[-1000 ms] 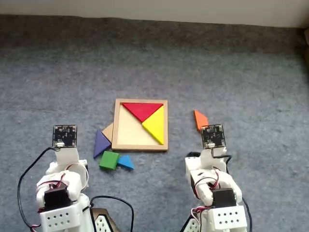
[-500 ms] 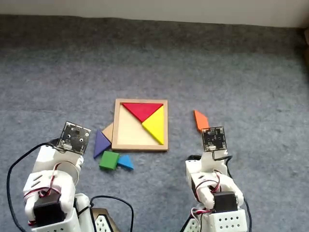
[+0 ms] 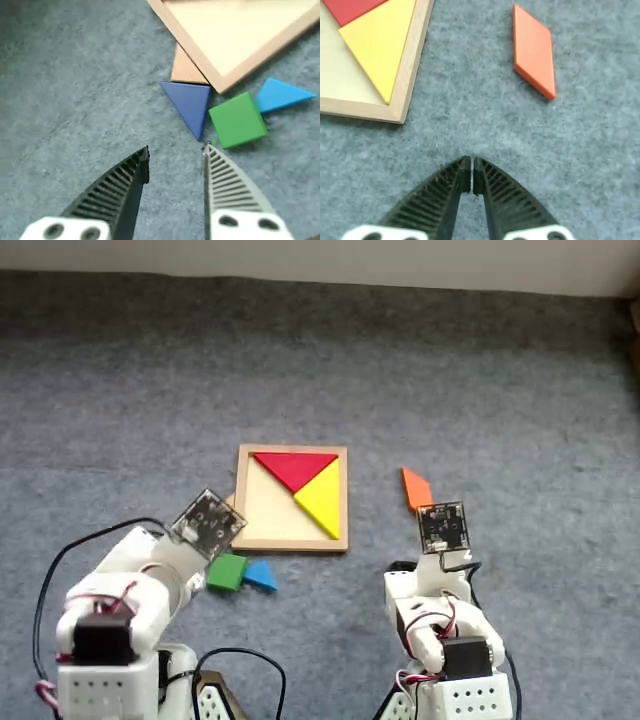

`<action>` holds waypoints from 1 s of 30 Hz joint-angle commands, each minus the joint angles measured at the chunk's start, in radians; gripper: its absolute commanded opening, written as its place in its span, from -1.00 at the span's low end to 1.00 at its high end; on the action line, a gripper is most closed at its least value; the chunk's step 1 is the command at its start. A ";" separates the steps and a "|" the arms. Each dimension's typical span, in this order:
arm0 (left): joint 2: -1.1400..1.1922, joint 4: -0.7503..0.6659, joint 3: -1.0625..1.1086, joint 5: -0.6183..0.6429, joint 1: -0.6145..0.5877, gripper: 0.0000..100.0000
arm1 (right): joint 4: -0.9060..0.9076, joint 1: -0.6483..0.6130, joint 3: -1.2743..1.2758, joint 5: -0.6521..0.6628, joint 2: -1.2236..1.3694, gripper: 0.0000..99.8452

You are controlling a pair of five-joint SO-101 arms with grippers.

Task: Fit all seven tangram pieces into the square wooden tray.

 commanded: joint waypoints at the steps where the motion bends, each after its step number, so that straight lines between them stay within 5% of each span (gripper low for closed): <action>1: 0.282 0.012 -0.130 0.054 0.073 -0.50 | 0.004 0.013 0.111 -0.006 -0.015 -0.95; 8: 0.539 -0.051 -0.125 0.069 0.145 -0.43 | 0.004 0.015 0.111 -0.006 -0.015 -0.95; 18: 0.624 -0.404 0.087 0.069 0.170 -0.43 | 0.005 0.015 0.111 -0.006 -0.015 -0.95; 30: 0.625 -0.485 0.153 0.071 0.223 -0.62 | 0.005 0.015 0.111 -0.006 -0.015 -0.95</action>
